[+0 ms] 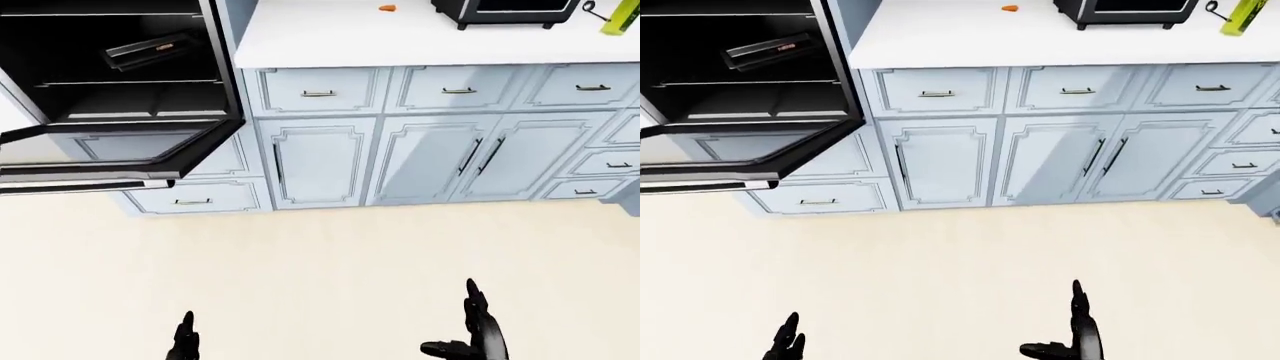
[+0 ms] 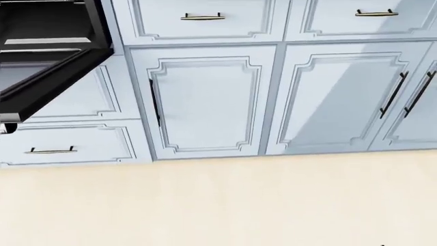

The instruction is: Close the oven door.

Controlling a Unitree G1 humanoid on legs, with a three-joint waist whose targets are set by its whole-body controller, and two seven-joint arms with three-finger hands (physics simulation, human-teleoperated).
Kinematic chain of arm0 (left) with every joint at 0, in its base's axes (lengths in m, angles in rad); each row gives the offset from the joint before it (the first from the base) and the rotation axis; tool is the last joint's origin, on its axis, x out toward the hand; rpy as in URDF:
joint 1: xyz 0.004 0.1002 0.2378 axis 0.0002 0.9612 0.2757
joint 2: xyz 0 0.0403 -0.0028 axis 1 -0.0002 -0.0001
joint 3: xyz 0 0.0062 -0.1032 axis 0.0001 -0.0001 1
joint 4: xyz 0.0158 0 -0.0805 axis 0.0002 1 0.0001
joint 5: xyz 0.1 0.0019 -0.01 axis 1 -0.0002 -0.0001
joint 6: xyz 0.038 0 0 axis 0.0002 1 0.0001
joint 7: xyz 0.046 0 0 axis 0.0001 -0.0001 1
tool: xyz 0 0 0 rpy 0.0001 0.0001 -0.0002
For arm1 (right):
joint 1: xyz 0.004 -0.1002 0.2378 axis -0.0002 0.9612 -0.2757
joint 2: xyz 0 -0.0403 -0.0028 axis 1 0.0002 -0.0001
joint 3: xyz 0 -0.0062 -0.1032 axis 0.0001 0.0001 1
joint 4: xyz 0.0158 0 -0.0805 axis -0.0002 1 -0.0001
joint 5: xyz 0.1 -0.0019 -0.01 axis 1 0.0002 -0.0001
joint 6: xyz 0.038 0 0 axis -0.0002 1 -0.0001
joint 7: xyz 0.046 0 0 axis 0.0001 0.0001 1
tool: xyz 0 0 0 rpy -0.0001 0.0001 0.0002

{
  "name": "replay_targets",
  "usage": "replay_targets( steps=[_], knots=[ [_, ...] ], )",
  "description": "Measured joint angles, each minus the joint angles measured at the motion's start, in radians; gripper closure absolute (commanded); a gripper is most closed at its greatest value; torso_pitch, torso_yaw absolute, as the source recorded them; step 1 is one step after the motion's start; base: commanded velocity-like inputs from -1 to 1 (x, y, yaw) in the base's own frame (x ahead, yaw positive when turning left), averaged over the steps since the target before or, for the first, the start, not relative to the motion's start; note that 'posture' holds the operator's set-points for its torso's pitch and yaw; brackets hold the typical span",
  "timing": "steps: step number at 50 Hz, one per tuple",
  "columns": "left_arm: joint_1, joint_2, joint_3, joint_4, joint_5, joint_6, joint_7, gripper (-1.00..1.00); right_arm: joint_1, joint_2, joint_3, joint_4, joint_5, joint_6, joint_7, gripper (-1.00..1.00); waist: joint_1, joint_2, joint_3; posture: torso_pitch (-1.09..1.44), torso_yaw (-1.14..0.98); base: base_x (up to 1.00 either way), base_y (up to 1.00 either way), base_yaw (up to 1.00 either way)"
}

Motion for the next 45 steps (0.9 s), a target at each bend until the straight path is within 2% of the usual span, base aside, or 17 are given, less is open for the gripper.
replay_targets(
  steps=[6, 14, 18, 20, 22, 23, 24, 26, 28, 32, 37, 40, 41, 42, 43, 45],
  knots=[
    [0.018, 0.007, 0.044, -0.01, 0.033, 0.025, 0.014, -1.0, 0.024, 0.0, -0.017, -0.002, -0.039, 0.011, -0.01, -1.0, 0.001, -0.002, -0.003, 0.0, 0.0, 0.0, 0.0, 0.0],
    [0.042, -0.036, 0.03, -0.007, 0.063, 0.011, 0.034, -1.0, 0.037, 0.009, -0.037, 0.002, -0.042, 0.029, -0.005, -1.0, -0.004, 0.003, -0.011, 0.0, 0.0, 0.0, 0.1, 0.0],
    [0.047, -0.037, 0.025, -0.009, 0.058, 0.011, 0.026, -1.0, 0.043, 0.006, -0.044, 0.0, -0.033, 0.033, -0.004, -1.0, -0.006, 0.004, -0.018, 0.0, 0.0, 0.0, 0.28, 0.0],
    [0.045, -0.031, 0.026, -0.012, 0.052, 0.011, 0.027, -1.0, 0.041, 0.004, -0.045, -0.003, -0.03, 0.031, -0.003, -1.0, -0.003, 0.024, -0.017, 0.0, 0.0, 0.0, 0.27, 0.0],
    [0.042, -0.027, 0.027, -0.014, 0.047, 0.01, 0.026, -1.0, 0.037, 0.001, -0.047, -0.009, -0.027, 0.027, -0.002, -1.0, -0.001, 0.062, -0.015, 0.0, 0.0, 0.0, 0.28, 0.0],
    [0.041, -0.022, 0.028, -0.014, 0.045, 0.012, 0.026, -1.0, 0.034, 0.004, -0.047, -0.011, -0.026, 0.026, -0.003, -1.0, 0.003, 0.07, -0.015, 0.0, 0.0, 0.0, 0.27, 0.0],
    [0.039, -0.015, 0.03, -0.016, 0.043, 0.015, 0.028, -1.0, 0.033, 0.012, -0.044, -0.011, -0.026, 0.028, -0.002, -1.0, 0.008, 0.062, -0.011, 0.0, 0.0, 0.0, 0.27, 0.0],
    [0.04, -0.01, 0.034, -0.016, 0.038, 0.018, 0.032, -1.0, 0.035, 0.024, -0.035, -0.004, -0.032, 0.032, 0.005, -1.0, 0.01, 0.066, -0.009, 0.0, 0.0, 0.0, 0.28, 0.0],
    [0.039, -0.008, 0.035, -0.016, 0.035, 0.018, 0.034, -1.0, 0.039, 0.025, -0.033, 0.004, -0.036, 0.037, 0.011, -1.0, 0.008, 0.058, -0.009, 0.0, 0.0, 0.0, 0.28, 0.0],
    [0.034, -0.011, 0.034, -0.017, 0.034, 0.02, 0.031, -1.0, 0.038, 0.015, -0.041, 0.004, -0.03, 0.043, 0.011, -1.0, 0.002, 0.02, -0.002, 0.0, 0.0, 0.0, 0.28, 0.0],
    [0.033, -0.012, 0.032, -0.011, 0.043, 0.031, 0.027, -1.0, 0.032, 0.011, -0.043, -0.006, -0.023, 0.037, 0.005, -1.0, 0.001, -0.027, -0.005, 0.0, 0.0, 0.0, 0.27, 0.0],
    [0.036, -0.008, 0.037, -0.014, 0.043, 0.031, 0.026, -1.0, 0.033, 0.015, -0.039, -0.006, -0.027, 0.035, 0.006, -1.0, 0.0, -0.065, -0.007, 0.0, 0.0, 0.0, 0.27, 0.0],
    [0.036, -0.011, 0.039, -0.016, 0.043, 0.029, 0.027, -1.0, 0.035, 0.012, -0.039, -0.006, -0.029, 0.034, 0.005, -1.0, -0.004, -0.069, -0.009, 0.0, 0.0, 0.0, 0.27, 0.0],
    [0.035, -0.02, 0.036, -0.017, 0.044, 0.029, 0.028, -1.0, 0.038, 0.007, -0.041, -0.006, -0.03, 0.036, 0.003, -1.0, -0.01, -0.054, -0.005, 0.0, 0.0, 0.0, 0.27, 0.0],
    [0.037, -0.026, 0.032, -0.015, 0.047, 0.029, 0.028, -1.0, 0.041, 0.006, -0.044, -0.004, -0.03, 0.039, -0.001, -1.0, -0.013, -0.05, -0.005, 0.0, 0.0, 0.0, 0.27, 0.0],
    [0.043, -0.032, 0.026, -0.007, 0.054, 0.032, 0.024, -1.0, 0.049, 0.008, -0.046, 0.003, -0.03, 0.043, -0.005, -1.0, -0.015, -0.054, -0.013, 0.0, 0.0, 0.0, 0.27, 0.0]
  ],
)
